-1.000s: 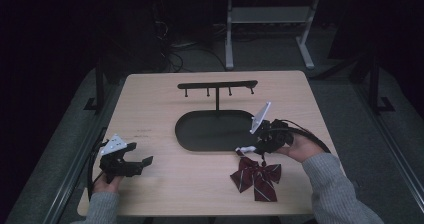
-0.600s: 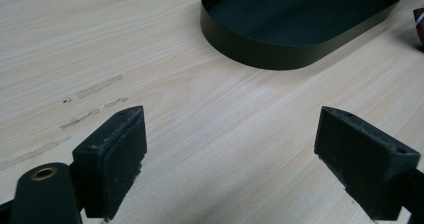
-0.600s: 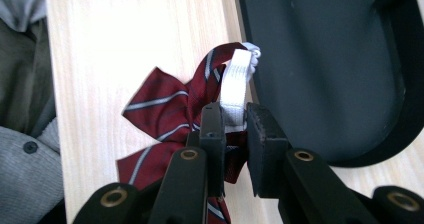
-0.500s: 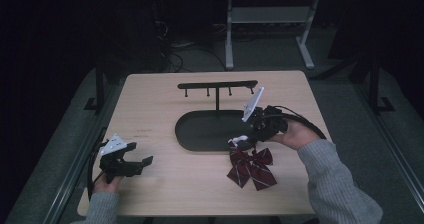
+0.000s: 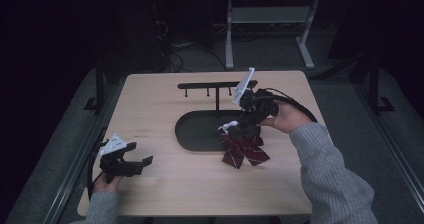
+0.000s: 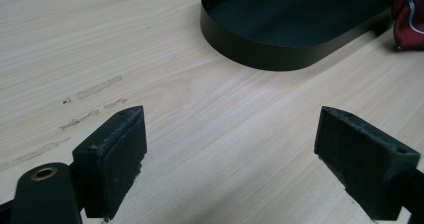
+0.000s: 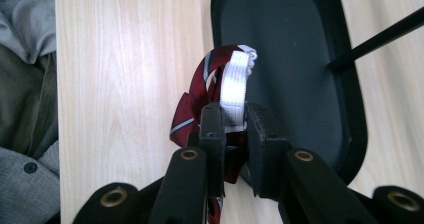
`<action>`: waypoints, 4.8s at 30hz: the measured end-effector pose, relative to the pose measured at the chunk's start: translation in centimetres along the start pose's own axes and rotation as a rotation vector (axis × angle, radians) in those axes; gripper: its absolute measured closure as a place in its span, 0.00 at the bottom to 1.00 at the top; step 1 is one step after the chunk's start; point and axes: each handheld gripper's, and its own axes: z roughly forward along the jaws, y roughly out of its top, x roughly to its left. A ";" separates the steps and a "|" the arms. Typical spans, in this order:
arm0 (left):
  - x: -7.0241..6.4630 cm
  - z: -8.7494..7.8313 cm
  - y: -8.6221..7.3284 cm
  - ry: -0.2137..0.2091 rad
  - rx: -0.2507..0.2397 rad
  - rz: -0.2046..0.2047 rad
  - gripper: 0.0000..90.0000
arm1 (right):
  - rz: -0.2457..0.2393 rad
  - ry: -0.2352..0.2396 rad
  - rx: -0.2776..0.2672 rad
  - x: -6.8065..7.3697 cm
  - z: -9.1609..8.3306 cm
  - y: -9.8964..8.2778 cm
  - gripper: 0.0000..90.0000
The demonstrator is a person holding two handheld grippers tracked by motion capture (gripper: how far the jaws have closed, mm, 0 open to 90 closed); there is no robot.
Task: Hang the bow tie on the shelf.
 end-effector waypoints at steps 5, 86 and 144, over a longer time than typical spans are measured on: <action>0.1 0.0 0.0 0.001 -0.001 -0.004 0.14 | -0.005 -0.006 -0.006 -0.8 -0.5 1.1 0.87; 0.1 -0.1 -0.1 -0.008 -0.012 -0.015 0.14 | 0.146 -0.113 0.081 -9.6 -0.5 2.9 0.85; -0.2 -0.1 -0.1 -0.009 -0.007 -0.018 0.14 | 0.176 -0.085 -0.011 -6.8 -1.4 -0.1 0.66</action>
